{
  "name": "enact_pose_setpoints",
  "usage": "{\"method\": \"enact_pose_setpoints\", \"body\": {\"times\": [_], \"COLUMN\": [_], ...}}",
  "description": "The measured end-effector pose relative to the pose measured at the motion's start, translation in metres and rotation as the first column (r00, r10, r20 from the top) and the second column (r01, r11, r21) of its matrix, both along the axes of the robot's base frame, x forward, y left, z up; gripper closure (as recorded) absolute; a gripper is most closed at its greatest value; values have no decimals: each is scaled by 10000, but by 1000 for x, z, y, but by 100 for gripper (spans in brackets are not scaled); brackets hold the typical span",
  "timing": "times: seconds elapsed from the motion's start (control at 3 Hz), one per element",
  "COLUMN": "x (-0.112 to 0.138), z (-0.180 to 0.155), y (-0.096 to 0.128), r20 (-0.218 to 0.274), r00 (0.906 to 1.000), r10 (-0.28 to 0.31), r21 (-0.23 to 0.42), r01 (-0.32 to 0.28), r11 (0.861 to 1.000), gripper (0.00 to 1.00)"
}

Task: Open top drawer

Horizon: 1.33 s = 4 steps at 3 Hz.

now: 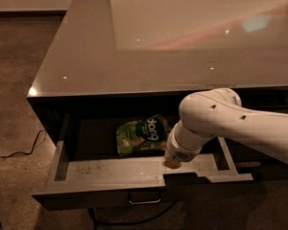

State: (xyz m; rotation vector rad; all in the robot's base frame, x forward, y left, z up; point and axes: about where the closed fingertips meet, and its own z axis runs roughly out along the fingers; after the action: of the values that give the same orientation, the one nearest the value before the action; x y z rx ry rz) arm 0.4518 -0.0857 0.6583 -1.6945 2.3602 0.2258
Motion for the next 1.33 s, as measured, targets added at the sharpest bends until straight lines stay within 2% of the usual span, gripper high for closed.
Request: {"method": "enact_pose_setpoints", "body": {"times": [0.67,1.33], "x": [-21,-41], "z": [-3,-12], "y": [-2,6], "r20": [-439,-1393], "r00": [9985,9842], "r10": [338,1097], "r21": [-335,-237], "r01": [-353,-1140], "r11": [9988,9932], "gripper": [100,100]}}
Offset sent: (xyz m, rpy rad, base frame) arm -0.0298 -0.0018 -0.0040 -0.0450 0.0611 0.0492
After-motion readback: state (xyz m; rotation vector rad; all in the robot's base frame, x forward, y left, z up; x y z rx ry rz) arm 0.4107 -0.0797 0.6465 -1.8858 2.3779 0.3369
